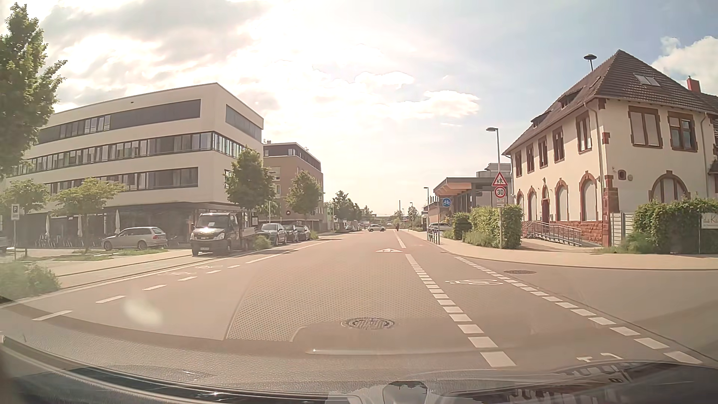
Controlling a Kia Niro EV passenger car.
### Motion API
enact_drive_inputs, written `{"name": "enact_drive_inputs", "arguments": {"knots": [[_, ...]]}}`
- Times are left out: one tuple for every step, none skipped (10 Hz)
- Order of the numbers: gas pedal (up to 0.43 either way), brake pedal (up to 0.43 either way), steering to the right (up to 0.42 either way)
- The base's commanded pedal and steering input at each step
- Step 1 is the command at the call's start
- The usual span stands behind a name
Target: Follow the waypoints while adhering to traffic rules and regulations
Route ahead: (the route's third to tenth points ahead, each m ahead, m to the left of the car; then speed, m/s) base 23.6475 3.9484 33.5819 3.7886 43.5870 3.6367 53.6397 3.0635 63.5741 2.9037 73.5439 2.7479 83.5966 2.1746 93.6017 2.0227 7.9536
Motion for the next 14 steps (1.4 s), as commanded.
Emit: {"name": "enact_drive_inputs", "arguments": {"knots": [[0.047,0.000,0.000],[0.047,0.000,0.000],[0.047,0.000,0.000],[0.047,0.000,0.000],[0.047,0.000,0.000],[0.047,0.000,0.000],[0.047,0.000,0.000],[0.047,0.000,0.000],[0.047,0.000,0.000],[0.047,0.000,0.002],[0.047,0.000,0.003],[0.047,0.000,0.003],[0.047,0.000,0.003],[0.047,0.000,0.003]]}}
